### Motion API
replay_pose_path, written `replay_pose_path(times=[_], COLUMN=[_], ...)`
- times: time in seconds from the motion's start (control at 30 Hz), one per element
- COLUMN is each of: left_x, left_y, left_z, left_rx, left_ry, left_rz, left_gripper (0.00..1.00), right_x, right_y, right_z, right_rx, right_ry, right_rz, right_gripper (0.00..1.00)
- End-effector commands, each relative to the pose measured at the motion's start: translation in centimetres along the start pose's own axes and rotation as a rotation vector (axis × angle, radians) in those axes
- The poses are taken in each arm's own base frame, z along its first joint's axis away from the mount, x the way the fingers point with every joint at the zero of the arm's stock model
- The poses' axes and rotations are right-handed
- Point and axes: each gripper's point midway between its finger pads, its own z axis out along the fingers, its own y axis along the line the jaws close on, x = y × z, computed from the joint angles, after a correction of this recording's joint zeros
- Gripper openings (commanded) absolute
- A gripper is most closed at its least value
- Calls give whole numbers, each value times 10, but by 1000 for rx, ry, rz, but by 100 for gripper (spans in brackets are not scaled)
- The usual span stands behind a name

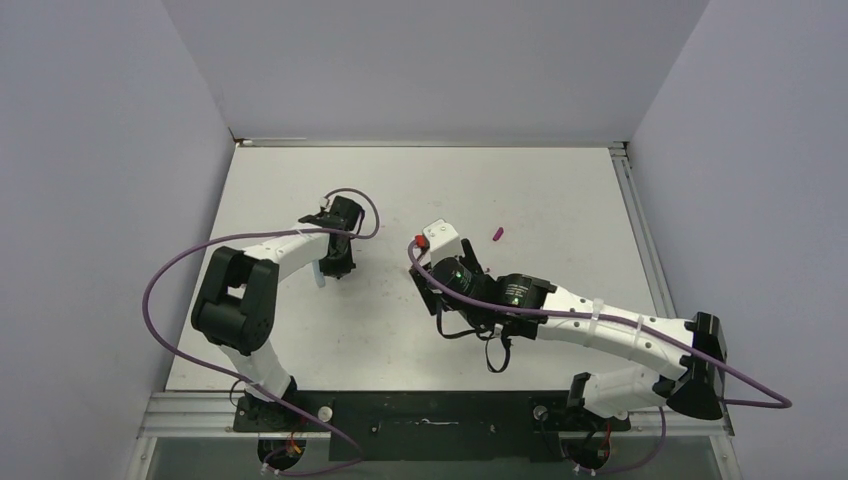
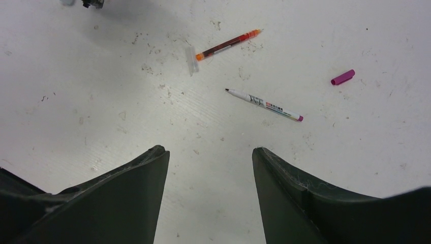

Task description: Insert the pens into the pen caps

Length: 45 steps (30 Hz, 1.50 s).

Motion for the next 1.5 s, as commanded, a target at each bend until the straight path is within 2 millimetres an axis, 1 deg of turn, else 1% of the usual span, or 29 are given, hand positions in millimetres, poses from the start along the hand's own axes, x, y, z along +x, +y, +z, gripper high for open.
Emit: replay_pose_path(times=[0.0, 0.1, 0.17, 0.27, 0.43, 0.57, 0.7, 0.87, 0.97, 1.07, 1.27, 1.33, 1.37, 1.4, 1.47], left_x=[-13, -8, -5, 1, 2, -4, -18, -42, -51, -56, -51, -45, -43, -41, -35], left_y=[0, 0, 1, 3, 5, 4, 0, -8, -8, -9, -20, -23, -23, -22, -23], left_z=[0, 3, 5, 7, 5, -3, -21, -56, -76, -96, -127, -132, -136, -138, -144], left_rx=[-13, -18, -23, -29, -29, -13, 29, 121, 157, 210, 373, 421, 436, 440, 474], left_ry=[-13, 4, 12, 24, 25, 6, -31, -113, -151, -193, -272, -286, -295, -303, -305], left_rz=[-34, -35, -33, -32, -31, -32, -31, -5, 30, 56, 117, 142, 151, 158, 179], left_gripper=[0, 1, 6, 10, 24, 33, 39, 46, 48, 51, 54, 55, 55, 55, 56], right_x=[-13, -11, -9, -8, -8, -9, -11, -16, -17, -22, -32, -33, -31, -32, -31], right_y=[-7, -7, -7, -8, -9, -9, -10, -15, -16, -18, -21, -25, -25, -28, -30], right_z=[-11, -11, -11, -11, -11, -12, -12, -10, -6, 1, 24, 35, 44, 49, 65], right_rx=[-19, -24, -24, -27, -26, -25, -21, -5, -7, -12, -7, 14, 27, 38, 69], right_ry=[-55, -52, -47, -44, -42, -42, -41, -38, -30, -20, 2, 18, 35, 38, 59], right_rz=[29, 26, 24, 20, 18, 19, 22, 27, 36, 62, 113, 139, 151, 168, 205], right_gripper=[62, 62, 63, 63, 63, 64, 64, 67, 70, 72, 73, 73, 73, 72, 71])
